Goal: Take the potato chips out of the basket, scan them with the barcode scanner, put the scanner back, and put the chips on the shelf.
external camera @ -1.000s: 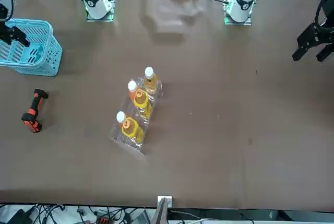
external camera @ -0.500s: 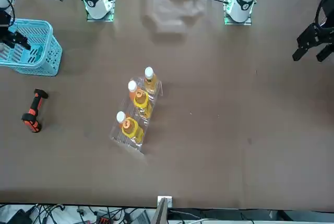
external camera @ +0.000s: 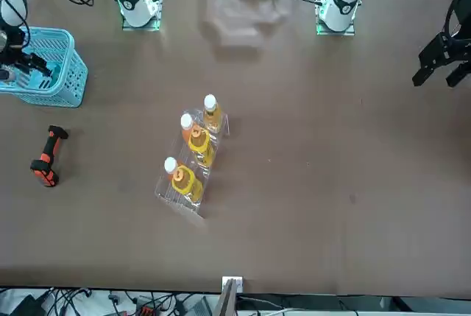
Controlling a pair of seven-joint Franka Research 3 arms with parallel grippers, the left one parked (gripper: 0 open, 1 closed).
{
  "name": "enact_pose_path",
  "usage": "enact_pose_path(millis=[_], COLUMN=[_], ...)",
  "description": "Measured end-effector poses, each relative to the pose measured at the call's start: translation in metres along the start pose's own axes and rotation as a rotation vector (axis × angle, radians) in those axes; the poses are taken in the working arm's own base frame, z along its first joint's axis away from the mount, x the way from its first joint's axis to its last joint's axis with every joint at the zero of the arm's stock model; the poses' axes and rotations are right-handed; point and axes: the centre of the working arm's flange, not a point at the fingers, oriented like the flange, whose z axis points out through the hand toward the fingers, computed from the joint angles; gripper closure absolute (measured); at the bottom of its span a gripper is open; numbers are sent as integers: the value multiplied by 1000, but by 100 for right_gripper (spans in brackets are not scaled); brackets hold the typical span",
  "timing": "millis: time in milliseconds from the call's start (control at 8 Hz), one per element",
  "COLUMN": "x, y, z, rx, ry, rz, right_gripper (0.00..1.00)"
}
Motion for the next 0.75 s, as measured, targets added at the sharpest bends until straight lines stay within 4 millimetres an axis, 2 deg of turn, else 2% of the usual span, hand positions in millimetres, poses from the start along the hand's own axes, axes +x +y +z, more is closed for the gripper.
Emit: enact_pose_path(millis=[375,750], x=[-14,-9], y=[21,25], z=[37,54], rx=[-7,-21], ry=[16,32], rz=[-2,-10], right_gripper=[0,0])
